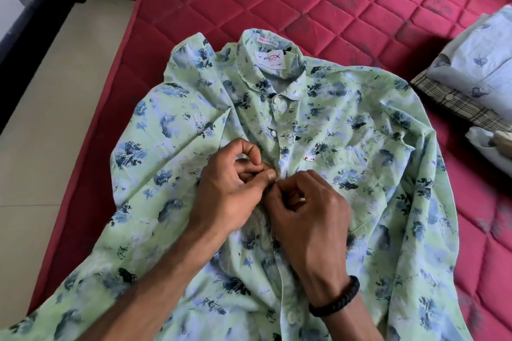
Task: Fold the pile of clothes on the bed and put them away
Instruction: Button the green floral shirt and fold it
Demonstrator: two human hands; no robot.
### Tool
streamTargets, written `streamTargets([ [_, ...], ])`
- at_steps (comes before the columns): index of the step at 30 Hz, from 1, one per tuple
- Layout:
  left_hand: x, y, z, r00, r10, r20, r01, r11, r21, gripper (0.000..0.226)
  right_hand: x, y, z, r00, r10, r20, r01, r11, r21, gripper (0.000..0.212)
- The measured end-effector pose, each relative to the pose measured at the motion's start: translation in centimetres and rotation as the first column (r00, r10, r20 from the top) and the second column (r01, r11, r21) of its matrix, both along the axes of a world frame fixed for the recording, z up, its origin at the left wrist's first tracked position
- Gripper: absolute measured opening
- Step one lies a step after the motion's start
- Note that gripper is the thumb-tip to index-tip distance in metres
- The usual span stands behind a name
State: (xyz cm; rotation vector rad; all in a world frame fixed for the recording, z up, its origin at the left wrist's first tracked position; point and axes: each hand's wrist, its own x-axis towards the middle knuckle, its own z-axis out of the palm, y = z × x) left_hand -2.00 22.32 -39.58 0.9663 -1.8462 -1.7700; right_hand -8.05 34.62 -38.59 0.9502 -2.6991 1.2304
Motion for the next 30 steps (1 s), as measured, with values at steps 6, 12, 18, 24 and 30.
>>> streamTargets([
  [6, 0.1, 0.2, 0.1, 1.0, 0.007, 0.003, -0.007, 1.0, 0.007, 0.033, -0.2, 0.2, 0.5, 0.989, -0.015, 0.149, 0.016, 1.0, -0.005, 0.012],
  [12, 0.0, 0.1, -0.2, 0.998, -0.047, 0.037, 0.048, 0.998, -0.029, 0.029, -0.8, 0.3, 0.8, 0.976, 0.053, 0.209, -0.048, 0.999, -0.026, 0.008],
  [18, 0.1, -0.1, -0.2, 0.995, -0.1, 0.008, 0.1, 0.994, -0.049, 0.03, -1.1, 0.7, 0.6, 0.928, 0.073, 0.365, -0.05, 0.996, -0.073, 0.007],
  [24, -0.1, 0.6, 0.6, 0.996, -0.05, -0.077, 0.059, 0.991, 0.12, 0.022, -1.7, 0.8, 0.6, 0.756, 0.124, 0.643, 0.045, 0.97, -0.24, 0.012],
  [30, 0.1, 0.7, 1.8, 0.997, -0.033, -0.074, 0.052, 0.96, 0.275, 0.023, -2.8, 1.0, 1.0, 0.59, 0.222, 0.776, 0.088, 0.938, -0.335, 0.011],
])
